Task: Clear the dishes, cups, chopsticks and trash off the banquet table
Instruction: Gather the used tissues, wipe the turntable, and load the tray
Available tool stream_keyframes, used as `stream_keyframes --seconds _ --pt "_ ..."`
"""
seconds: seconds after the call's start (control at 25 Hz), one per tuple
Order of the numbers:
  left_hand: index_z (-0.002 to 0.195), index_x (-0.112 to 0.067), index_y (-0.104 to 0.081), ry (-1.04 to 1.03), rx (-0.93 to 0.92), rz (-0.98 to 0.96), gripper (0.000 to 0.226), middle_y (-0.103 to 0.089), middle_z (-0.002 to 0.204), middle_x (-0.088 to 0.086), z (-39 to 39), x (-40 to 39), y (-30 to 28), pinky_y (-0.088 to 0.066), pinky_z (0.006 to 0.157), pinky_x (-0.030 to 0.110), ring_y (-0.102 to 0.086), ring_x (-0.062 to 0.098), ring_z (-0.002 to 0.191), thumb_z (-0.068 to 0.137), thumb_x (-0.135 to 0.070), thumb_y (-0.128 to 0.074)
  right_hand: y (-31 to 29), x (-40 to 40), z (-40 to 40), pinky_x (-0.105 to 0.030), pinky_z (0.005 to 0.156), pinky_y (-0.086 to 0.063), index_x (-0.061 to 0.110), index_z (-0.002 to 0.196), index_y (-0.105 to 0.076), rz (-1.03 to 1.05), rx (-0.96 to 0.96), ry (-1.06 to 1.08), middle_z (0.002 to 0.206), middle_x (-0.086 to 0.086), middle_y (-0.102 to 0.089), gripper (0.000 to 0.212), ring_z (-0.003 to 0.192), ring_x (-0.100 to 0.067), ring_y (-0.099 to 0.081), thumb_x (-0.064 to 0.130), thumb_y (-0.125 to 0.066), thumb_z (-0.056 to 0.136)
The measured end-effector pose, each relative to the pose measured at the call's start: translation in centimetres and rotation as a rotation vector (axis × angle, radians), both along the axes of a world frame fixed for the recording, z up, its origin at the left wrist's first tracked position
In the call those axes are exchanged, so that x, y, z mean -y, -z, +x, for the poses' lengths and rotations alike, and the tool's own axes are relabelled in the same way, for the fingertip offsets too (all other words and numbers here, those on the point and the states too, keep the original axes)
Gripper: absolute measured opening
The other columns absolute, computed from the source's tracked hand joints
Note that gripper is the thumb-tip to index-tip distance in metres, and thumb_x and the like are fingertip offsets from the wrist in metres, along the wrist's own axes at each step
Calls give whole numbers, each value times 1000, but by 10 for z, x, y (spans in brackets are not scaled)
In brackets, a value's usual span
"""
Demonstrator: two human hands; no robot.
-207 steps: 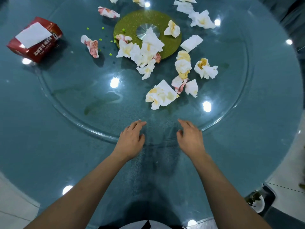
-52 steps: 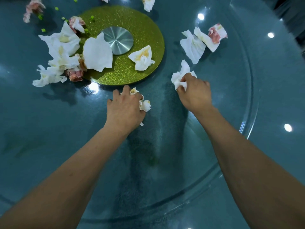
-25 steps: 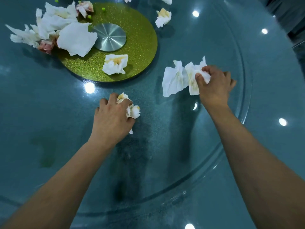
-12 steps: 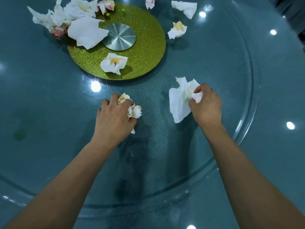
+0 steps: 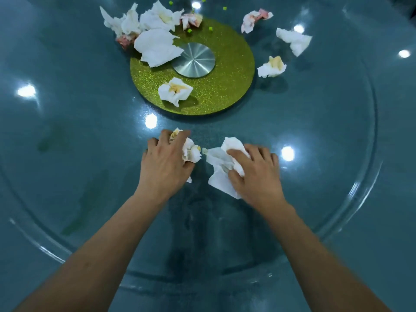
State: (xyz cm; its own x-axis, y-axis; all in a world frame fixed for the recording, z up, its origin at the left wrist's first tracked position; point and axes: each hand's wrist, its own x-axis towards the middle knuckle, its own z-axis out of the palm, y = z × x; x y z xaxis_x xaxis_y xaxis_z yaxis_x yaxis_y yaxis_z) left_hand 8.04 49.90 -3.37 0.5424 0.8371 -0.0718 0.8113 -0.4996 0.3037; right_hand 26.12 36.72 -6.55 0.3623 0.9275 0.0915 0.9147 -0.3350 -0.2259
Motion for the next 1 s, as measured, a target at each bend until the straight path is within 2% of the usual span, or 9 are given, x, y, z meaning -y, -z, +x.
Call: stream_keyframes --seconds 0.12,0.24,0.4,0.48,0.56,0.64,0.76,0.88,1.0 --pt "155 -26 -27 -14 -13 25 82 -49 132 8 4 -30 -4 -48 88 53 -48 38 107 85 -40 -66 11 4 -22 -45 94 -38 24 125 -66 37 39 5 121 -4 -61 48 112 -34 -54 56 -59 89" --pt "155 -19 -26 10 -33 62 82 -43 143 12 19 -71 -9 -46 94 56 -48 44 114 87 -42 -66 12 -2 -35 -45 84 -44 20 118 -70 115 33 -10 114 -5 -64 32 101 -34 -59 38 -63 92" --pt "159 -28 -15 56 -121 -56 99 -15 164 14 43 -126 -9 -43 101 61 -39 51 133 81 -37 -75 8 -10 -40 -42 71 -47 18 104 -73 163 -26 -50 106 -4 -67 18 87 -31 -59 22 -68 87" --pt "160 -32 -8 60 -194 -107 106 -5 167 12 46 -148 -4 -40 107 61 -33 51 140 79 -41 -77 6 -13 -34 -44 71 -50 15 101 -74 188 -93 -37 105 -6 -68 21 86 -33 -59 13 -76 81" --pt "161 -30 -4 68 -249 -149 109 -8 167 13 50 -164 1 -35 112 60 -29 50 143 79 -47 -75 3 -14 -15 -45 72 -52 13 103 -74 228 -127 4 107 -8 -68 24 87 -34 -57 8 -78 80" --pt "160 -27 -10 52 -251 -155 107 -23 160 18 50 -172 4 -37 110 62 -33 49 140 78 -49 -76 -1 -17 8 -46 76 -53 12 107 -73 270 -128 34 109 -10 -67 26 89 -35 -55 7 -76 82" --pt "152 -25 -29 13 -197 -86 92 -39 138 21 45 -169 5 -47 96 61 -45 51 124 76 -46 -76 -9 -26 38 -49 85 -49 14 125 -65 298 -147 79 115 -8 -64 37 95 -32 -51 10 -69 88" --pt "138 -23 -46 -38 -110 5 71 -44 126 18 38 -153 6 -46 77 50 -51 46 112 76 -41 -76 -18 -45 58 -36 87 -41 19 146 -47 329 -210 137 119 -4 -62 57 95 -24 -45 15 -63 92" --pt "125 -22 -57 -33 -27 15 57 -48 115 14 35 -131 5 -43 69 44 -54 41 104 74 -35 -78 -25 -69 78 -39 92 -44 14 141 -54 345 -231 116 130 -9 -59 50 106 -29 -53 12 -64 92"
